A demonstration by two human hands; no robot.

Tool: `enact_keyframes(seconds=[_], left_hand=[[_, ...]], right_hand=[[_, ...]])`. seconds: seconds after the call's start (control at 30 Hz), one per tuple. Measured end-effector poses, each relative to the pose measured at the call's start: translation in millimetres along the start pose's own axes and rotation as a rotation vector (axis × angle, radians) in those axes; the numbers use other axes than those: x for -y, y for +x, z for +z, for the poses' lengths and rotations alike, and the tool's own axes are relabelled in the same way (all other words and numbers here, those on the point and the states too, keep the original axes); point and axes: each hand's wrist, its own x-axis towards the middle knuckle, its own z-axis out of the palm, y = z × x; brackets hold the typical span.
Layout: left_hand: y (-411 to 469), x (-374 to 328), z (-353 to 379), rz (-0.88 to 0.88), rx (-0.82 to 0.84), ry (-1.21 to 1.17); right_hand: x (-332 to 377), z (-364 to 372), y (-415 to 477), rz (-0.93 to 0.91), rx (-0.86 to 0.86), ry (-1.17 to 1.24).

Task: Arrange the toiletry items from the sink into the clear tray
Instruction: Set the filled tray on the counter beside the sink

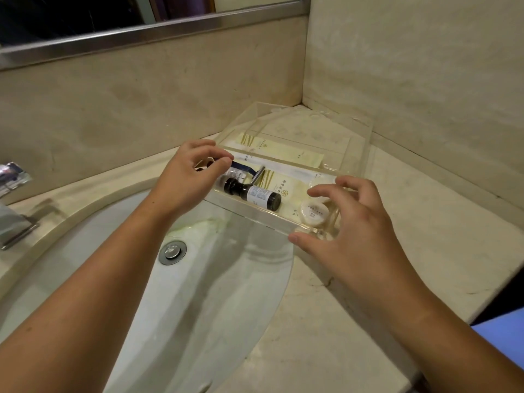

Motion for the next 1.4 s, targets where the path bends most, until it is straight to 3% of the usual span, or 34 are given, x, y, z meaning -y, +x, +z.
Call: enact_keyframes(seconds=[0.3,0.53,0.97,1.4], left_hand=[[-16.3,-12.3,13.0,0.274,0.045,0.375],[-16.5,-10.5,23.0,0.294,0.086,0.522],[-7.9,5.7,21.5,0.312,-0.091,0.358],[21.0,3.0,29.0,0.146,0.015,0.22]], right_hand=[[-11.1,0.5,11.9,-0.078,-0.07,-0.142],[-17.7,-2.3,22.5,-0.04,0.011,-0.183],[-32.6,0.2,39.0,-0.019,-0.092,-0.129],[-39.6,-0.7,57.5,-0.038,-0.111,-0.218]])
